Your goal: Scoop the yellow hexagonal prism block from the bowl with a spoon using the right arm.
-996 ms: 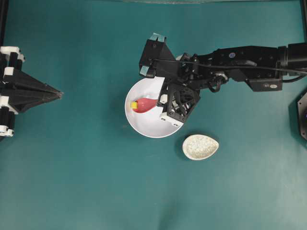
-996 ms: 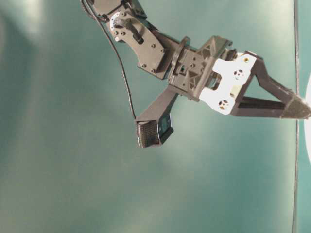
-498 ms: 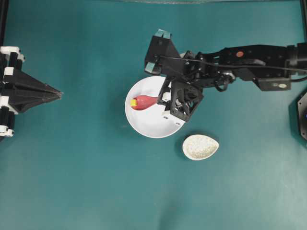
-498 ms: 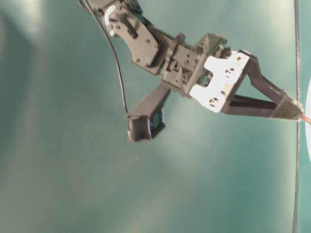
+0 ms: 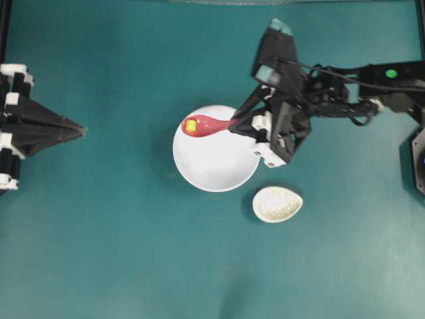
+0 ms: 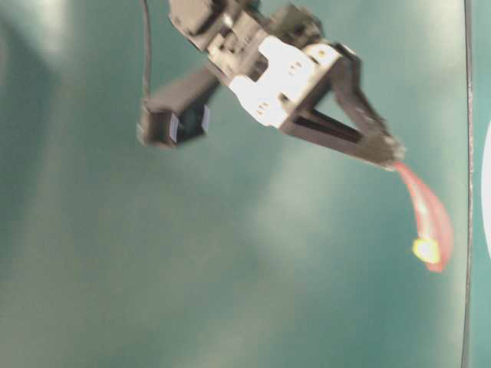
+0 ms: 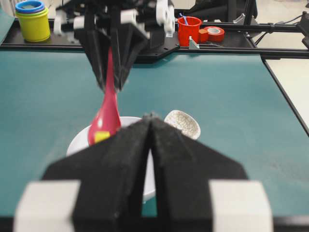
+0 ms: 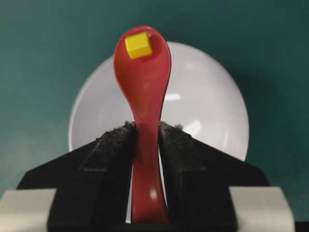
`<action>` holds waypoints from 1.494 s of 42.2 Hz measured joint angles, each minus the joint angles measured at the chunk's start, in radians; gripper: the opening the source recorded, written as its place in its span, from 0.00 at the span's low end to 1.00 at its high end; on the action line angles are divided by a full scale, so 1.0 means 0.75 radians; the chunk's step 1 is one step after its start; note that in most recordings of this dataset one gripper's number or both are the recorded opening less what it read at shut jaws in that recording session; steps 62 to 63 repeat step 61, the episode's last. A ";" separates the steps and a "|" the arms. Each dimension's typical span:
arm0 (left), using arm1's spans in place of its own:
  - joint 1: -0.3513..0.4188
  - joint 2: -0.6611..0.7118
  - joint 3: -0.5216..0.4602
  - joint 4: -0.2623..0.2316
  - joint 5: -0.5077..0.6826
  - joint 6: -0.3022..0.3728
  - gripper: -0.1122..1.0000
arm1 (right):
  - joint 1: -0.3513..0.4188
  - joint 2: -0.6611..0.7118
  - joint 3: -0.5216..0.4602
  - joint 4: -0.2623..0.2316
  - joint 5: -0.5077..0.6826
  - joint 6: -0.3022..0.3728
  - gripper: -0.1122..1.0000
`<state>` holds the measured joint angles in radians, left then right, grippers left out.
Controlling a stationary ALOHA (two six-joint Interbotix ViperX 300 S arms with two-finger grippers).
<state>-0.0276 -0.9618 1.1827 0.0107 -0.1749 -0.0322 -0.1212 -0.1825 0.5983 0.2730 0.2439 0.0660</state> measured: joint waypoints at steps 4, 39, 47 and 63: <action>0.002 0.000 0.000 0.002 0.000 0.000 0.10 | -0.002 -0.059 0.043 0.012 -0.043 -0.002 0.32; 0.002 0.000 0.000 0.002 0.000 0.002 0.10 | 0.004 -0.239 0.147 0.025 -0.145 -0.002 0.32; 0.002 0.000 0.000 0.000 0.000 0.006 0.10 | 0.027 -0.241 0.149 0.022 -0.174 -0.002 0.32; 0.002 0.000 0.000 0.000 0.000 0.006 0.10 | 0.031 -0.241 0.149 0.022 -0.180 -0.004 0.32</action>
